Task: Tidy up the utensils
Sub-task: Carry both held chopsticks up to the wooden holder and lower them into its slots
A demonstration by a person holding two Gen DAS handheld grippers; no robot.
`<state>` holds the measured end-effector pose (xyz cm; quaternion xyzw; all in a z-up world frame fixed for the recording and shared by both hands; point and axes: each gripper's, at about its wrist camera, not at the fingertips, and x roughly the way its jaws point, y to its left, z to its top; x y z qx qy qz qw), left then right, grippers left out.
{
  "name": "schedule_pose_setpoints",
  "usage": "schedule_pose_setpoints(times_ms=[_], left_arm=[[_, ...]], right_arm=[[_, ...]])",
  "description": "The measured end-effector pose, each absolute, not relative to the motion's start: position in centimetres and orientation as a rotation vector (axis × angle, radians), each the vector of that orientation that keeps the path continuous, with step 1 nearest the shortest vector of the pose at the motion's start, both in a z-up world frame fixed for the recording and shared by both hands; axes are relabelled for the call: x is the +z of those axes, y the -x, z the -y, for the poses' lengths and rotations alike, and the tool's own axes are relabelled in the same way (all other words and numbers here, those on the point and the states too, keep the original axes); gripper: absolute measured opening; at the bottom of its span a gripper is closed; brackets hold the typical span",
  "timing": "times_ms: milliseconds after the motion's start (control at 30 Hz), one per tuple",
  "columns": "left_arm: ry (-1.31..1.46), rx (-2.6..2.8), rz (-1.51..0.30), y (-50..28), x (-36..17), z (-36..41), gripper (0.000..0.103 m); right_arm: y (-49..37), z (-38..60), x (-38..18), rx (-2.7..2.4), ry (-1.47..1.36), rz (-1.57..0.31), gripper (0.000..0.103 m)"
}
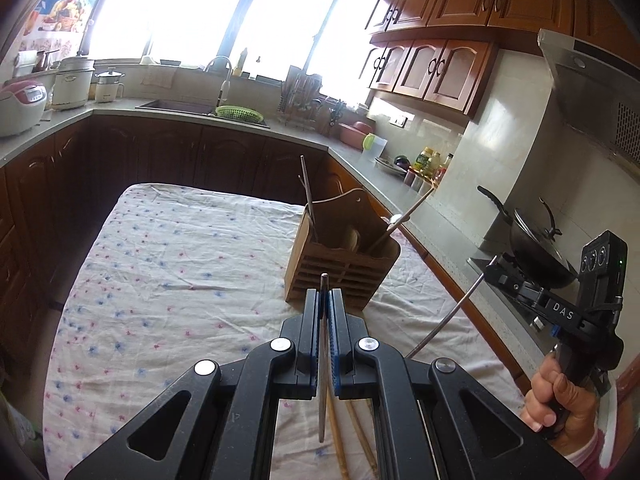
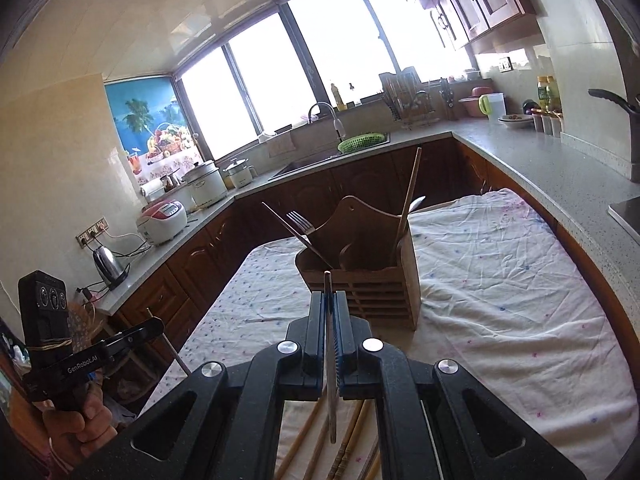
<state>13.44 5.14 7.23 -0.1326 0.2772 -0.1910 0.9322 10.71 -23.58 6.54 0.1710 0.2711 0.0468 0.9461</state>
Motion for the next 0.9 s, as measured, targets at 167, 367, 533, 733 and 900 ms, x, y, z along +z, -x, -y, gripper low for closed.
schedule_pose_setpoints(times_ms=[167, 367, 533, 733, 900], left_arm=[[0.267, -0.389, -0.557, -14.1, 7.6, -5.0, 0.003], [0.261, -0.386, -0.531, -15.2, 8.4, -4.8, 0.003], [0.252, -0.385, -0.478, -16.8, 10.1, -4.5, 0.003], [0.259, -0.378, -0.370, -19.9, 13.1, -4.0, 0.003], [0.273, -0.373, -0.274, -23.4, 14.9, -2.9, 0.003]], right_arm=[[-10.9, 23.9, 7.3, 0.091, -0.343, -0.529, 0.004], [-11.4, 24.6, 7.8, 0.081, -0.345, -0.508, 0.004], [-12.3, 25.4, 9.1, 0.061, -0.334, -0.466, 0.004], [-14.5, 27.2, 12.2, 0.008, -0.320, -0.365, 0.004], [-17.6, 28.7, 14.5, -0.042, -0.307, -0.292, 0.004]])
